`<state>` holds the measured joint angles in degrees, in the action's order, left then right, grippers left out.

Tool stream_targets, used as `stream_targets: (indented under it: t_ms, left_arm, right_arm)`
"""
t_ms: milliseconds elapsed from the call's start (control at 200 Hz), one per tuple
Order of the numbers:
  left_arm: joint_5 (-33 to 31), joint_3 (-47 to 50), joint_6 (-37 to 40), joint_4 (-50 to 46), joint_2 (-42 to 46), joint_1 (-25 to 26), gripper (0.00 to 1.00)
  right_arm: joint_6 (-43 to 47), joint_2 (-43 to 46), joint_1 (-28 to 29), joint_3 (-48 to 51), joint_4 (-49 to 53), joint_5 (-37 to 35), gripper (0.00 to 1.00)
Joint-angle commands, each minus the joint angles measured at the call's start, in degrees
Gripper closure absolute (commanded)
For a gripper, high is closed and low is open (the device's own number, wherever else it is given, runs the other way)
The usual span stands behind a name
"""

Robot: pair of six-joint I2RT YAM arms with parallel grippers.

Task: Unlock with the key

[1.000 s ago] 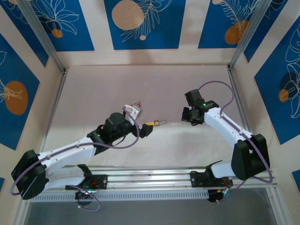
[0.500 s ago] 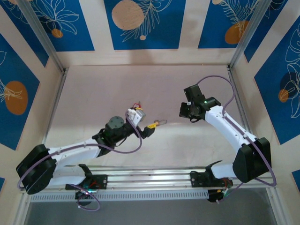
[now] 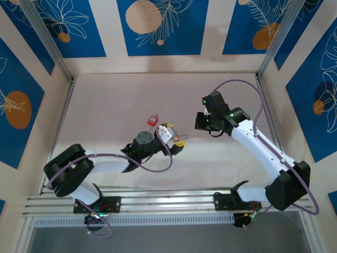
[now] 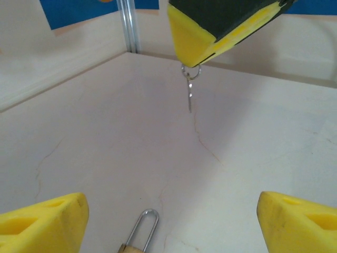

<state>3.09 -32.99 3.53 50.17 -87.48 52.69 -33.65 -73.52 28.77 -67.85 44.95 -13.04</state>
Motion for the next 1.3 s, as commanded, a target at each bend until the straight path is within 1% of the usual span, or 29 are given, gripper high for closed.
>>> stream_targets:
  t_ms: [0,140,425,565,700,805,1030,1296]
  left_arm:
    - [2.03,-2.67,1.68,7.72,-2.64,1.21,0.21]
    - [1.39,-4.68,1.97,9.83,-5.42,1.64,0.24]
    - [0.89,-6.47,0.16,12.81,-8.85,2.0,0.39]
    - [0.33,-6.51,-0.11,14.12,-9.5,2.21,0.47]
    - [-0.23,-6.65,-0.19,14.5,-9.91,2.33,0.49]
    - [-0.97,-6.65,-0.49,15.56,-10.42,2.39,0.53]
    - [-2.3,-6.91,-0.13,16.78,-11.51,2.42,0.65]
    - [-3.01,-6.92,0.16,17.43,-12.13,2.49,0.71]
  right_arm:
    - [-1.67,1.62,1.25,-2.09,2.07,2.2,0.91]
    - [-2.49,1.62,2.76,-2.75,1.9,2.05,0.91]
    - [-3.26,1.71,4.99,-4.12,2.23,1.61,0.91]
    - [-3.53,1.71,5.49,-4.47,2.16,1.72,0.91]
    - [-3.74,1.97,5.98,-4.55,2.03,1.88,0.91]
    - [-3.88,2.06,6.27,-4.57,2.01,1.88,0.91]
    - [-4.01,2.23,6.67,-4.59,2.24,1.88,0.91]
    - [-4.23,2.19,6.91,-4.51,1.94,1.96,0.91]
